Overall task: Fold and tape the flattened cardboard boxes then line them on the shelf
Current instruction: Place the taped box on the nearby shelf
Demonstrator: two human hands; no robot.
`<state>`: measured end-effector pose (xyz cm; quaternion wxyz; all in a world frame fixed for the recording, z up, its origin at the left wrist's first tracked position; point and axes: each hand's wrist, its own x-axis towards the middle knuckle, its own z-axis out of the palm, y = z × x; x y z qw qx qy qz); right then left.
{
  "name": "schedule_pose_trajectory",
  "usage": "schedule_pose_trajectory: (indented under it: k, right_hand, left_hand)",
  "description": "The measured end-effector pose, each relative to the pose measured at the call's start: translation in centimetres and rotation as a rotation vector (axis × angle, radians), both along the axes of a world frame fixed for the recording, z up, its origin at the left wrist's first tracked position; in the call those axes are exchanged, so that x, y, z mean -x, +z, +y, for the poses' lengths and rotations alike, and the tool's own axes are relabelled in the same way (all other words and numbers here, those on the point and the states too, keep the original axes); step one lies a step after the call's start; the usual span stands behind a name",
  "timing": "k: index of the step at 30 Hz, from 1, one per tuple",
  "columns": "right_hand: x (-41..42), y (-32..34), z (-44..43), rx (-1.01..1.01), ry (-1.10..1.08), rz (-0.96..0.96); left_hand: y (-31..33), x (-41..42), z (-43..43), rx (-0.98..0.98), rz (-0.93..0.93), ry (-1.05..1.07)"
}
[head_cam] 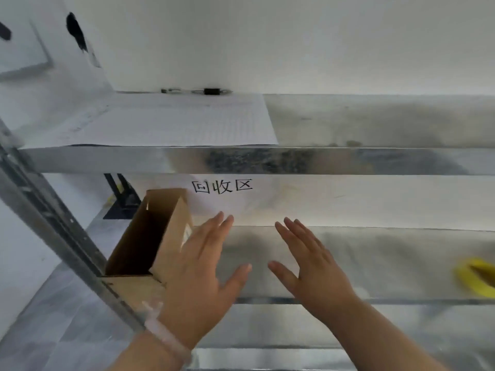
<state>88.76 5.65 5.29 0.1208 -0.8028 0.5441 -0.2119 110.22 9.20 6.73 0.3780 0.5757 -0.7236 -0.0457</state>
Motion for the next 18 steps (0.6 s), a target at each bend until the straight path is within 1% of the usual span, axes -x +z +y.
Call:
schedule_pose_trajectory:
  k: [3,7,9,12,15,18]
  right_hand:
    - [7.2,0.8,2.1,0.111,-0.109,0.045]
    - [18.5,1.9,5.7,0.162,-0.284,0.032]
    - [24.3,2.9,7.8,0.189,-0.376,0.021]
    - [33.2,4.2,11.0,0.234,-0.503,0.056]
    - [41.8,4.3,14.2,0.161,-0.659,0.077]
    - [48.5,4.3,16.9,0.087,-0.791,0.043]
  left_hand:
    - [0.3,7.0,-2.8,0.013,-0.118,-0.112]
    - [1.7,19.9,-3.7,0.108,-0.205,-0.233]
    - [2.0,27.2,-3.3,0.12,-0.19,-0.303]
    - [2.3,37.6,-2.5,0.18,-0.162,-0.44]
    - [2.5,46.8,-1.3,0.193,-0.099,-0.572]
    - [1.8,54.5,-0.1,0.179,-0.063,-0.681]
